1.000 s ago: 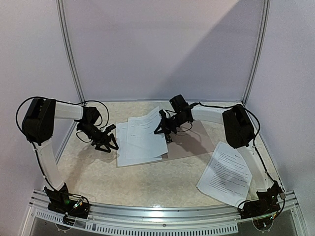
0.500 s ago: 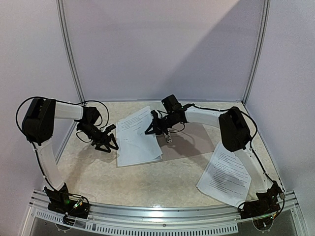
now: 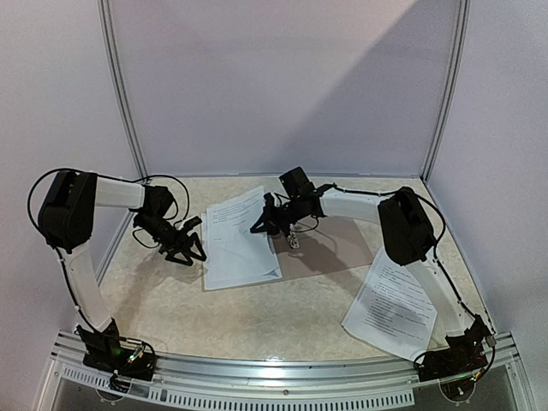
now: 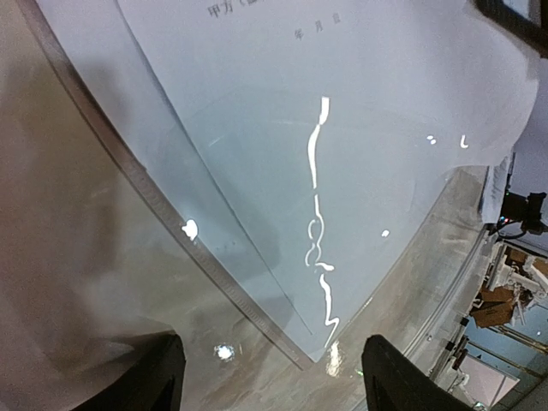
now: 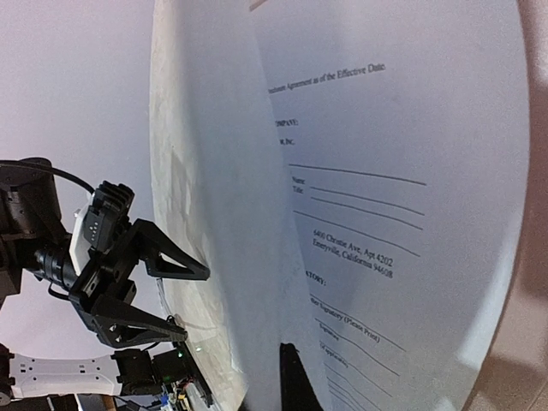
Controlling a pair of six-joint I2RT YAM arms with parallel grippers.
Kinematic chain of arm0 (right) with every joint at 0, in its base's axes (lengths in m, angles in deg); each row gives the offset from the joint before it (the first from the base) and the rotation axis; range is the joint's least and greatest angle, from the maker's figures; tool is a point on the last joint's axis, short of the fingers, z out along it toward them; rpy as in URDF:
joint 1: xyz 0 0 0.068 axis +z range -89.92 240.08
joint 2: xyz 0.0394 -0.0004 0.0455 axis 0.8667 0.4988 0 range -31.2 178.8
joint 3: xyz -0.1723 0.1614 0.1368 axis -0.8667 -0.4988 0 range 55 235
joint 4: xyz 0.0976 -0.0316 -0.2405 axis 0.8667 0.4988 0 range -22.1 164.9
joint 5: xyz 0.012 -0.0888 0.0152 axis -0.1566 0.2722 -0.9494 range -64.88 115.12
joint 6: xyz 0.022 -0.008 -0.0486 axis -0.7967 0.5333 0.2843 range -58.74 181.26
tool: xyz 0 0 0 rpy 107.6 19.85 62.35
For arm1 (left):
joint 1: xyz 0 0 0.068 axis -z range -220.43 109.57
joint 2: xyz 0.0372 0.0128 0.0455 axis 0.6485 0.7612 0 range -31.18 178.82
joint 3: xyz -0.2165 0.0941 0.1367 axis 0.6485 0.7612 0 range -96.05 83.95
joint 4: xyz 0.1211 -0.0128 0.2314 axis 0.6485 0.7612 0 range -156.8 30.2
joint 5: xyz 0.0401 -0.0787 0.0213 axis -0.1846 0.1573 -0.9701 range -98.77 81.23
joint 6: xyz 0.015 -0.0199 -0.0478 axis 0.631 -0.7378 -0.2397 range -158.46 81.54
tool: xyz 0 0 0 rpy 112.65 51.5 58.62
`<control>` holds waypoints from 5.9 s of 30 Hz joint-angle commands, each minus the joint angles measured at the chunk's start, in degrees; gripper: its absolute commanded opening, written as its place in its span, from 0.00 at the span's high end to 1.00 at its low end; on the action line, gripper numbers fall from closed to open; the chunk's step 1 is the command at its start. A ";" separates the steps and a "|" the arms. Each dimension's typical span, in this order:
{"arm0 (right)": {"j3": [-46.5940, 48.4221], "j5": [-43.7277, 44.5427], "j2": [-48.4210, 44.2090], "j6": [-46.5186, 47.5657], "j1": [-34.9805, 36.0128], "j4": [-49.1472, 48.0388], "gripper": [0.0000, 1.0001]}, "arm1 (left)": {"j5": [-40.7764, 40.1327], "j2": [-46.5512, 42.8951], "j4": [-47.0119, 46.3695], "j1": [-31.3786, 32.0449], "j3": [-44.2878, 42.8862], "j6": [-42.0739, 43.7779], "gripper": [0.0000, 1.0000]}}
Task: Put the files into the folder
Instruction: Insert the folder to form pockets on the folder.
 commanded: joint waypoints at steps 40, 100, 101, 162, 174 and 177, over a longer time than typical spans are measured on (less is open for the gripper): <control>-0.34 3.98 -4.78 8.63 2.37 17.38 0.95 | -3.44 2.28 -0.12 0.45 1.45 0.57 0.26; 4.09 4.39 -4.37 16.52 3.95 31.10 0.77 | -8.98 2.64 -1.52 0.30 -3.43 1.51 0.23; 4.15 4.48 -4.33 16.52 3.84 31.15 0.77 | -9.36 2.47 -1.52 0.26 -3.59 1.57 0.23; -1.00 7.70 -8.48 16.82 2.99 36.20 0.78 | -9.12 -7.88 7.76 2.53 3.56 9.79 0.34; -5.08 6.37 -9.89 17.22 3.02 36.33 0.93 | -7.82 -1.45 10.61 7.57 2.24 10.14 0.54; -6.31 4.52 -9.84 16.07 2.98 33.94 0.97 | -7.72 1.63 10.16 7.56 1.73 9.41 0.58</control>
